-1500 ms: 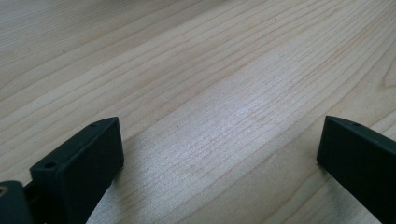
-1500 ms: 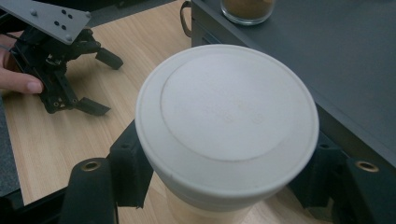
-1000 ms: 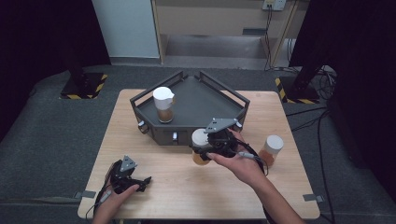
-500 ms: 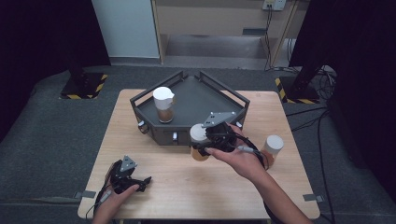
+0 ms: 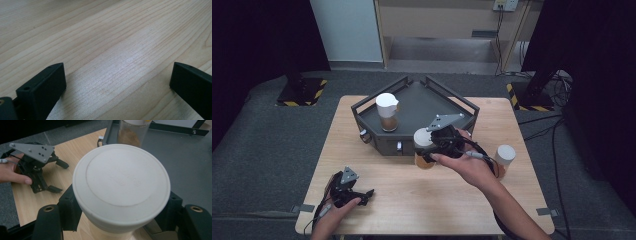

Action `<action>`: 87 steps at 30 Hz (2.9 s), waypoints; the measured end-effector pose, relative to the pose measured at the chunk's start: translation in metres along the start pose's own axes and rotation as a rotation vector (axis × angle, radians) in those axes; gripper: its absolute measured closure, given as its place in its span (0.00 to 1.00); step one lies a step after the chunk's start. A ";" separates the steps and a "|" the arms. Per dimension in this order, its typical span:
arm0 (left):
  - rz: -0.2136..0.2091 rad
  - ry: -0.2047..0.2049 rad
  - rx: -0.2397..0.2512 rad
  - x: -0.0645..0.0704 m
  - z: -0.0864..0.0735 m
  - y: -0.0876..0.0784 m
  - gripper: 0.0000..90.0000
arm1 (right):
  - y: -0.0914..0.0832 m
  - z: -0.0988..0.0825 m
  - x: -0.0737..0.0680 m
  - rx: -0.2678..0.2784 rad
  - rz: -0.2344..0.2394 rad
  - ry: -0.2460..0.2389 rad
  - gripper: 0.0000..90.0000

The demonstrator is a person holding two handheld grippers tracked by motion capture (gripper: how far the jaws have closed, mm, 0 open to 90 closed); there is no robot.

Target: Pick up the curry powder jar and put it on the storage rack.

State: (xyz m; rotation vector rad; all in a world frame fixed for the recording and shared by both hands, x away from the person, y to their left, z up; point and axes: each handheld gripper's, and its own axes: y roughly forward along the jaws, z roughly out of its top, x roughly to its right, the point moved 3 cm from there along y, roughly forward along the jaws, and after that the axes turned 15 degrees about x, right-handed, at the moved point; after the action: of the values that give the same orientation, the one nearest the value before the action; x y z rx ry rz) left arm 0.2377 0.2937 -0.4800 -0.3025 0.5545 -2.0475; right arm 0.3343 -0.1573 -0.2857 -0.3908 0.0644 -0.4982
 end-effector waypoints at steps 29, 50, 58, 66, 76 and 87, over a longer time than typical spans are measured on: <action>0.000 0.000 0.000 0.000 0.000 0.000 0.00 | -0.008 0.030 0.006 0.006 -0.030 -0.018 0.38; 0.000 0.000 0.000 0.000 0.000 0.000 0.00 | 0.004 0.050 0.008 0.014 -0.037 -0.018 0.38; 0.000 0.000 0.000 0.000 0.000 0.000 0.00 | 0.005 0.054 0.012 0.030 -0.047 -0.009 0.38; -0.001 0.001 -0.001 0.000 0.000 0.000 0.00 | 0.009 0.057 0.020 0.035 -0.064 0.002 0.38; 0.000 0.001 0.000 0.000 0.000 0.000 0.00 | 0.012 0.060 0.029 0.044 -0.087 0.011 0.38; 0.002 0.001 0.000 0.000 0.000 0.000 0.00 | 0.020 0.060 0.035 0.039 -0.112 0.020 0.38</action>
State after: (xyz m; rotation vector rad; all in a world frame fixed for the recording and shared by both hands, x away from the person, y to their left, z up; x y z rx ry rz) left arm 0.2375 0.2935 -0.4800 -0.3015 0.5554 -2.0459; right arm 0.3832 -0.1371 -0.2368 -0.3525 0.0518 -0.6135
